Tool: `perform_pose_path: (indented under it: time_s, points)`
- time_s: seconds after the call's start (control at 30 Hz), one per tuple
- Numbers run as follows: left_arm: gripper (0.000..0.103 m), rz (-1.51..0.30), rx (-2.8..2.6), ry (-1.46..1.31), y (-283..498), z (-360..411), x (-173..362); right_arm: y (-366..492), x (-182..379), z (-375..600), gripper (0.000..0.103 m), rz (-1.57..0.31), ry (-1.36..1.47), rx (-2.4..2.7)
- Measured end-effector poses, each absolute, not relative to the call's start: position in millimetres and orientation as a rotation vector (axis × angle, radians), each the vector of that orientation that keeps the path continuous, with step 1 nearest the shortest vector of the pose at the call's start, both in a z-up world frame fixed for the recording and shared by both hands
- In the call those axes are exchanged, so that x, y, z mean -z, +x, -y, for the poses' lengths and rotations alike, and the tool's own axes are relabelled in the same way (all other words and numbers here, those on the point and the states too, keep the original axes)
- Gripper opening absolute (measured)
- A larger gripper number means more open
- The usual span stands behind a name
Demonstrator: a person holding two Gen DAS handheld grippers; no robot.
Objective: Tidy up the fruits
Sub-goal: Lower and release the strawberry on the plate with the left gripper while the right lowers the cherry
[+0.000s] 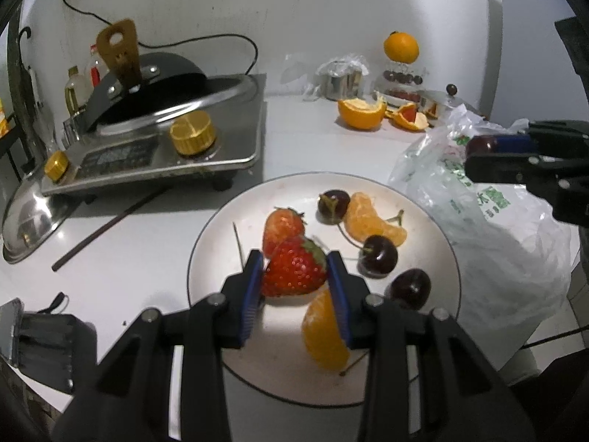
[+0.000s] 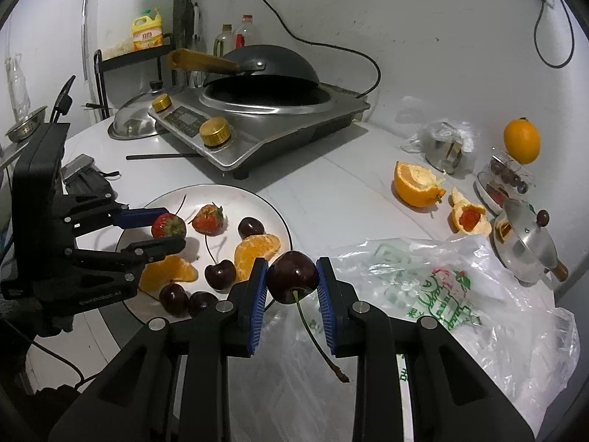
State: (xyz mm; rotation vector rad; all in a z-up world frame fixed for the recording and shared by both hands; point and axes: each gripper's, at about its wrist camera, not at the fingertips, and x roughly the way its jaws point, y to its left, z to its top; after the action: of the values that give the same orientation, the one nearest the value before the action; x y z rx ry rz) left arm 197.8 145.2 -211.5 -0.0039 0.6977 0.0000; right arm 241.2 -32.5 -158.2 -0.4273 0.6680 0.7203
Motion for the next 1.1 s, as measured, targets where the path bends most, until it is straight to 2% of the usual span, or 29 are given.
perform_pose_path:
  time_s: [0.13,0.27,1.1]
  points:
    - [0.038,-0.712,0.005,-0.021,201.3,-149.0,213.5,244.0,162.8,26.0,0.028,-0.679,-0.435,-0.729]
    - [0.051,-0.699,0.016,-0.025,199.0,-150.6,211.3,246.7,166.4,16.2,0.028,-0.686,-0.44,-0.742]
    - [0.051,-0.64,-0.076,-0.04,174.1,-201.4,194.6,257.4,191.1,-57.2,0.028,-0.719,-0.47,-0.823]
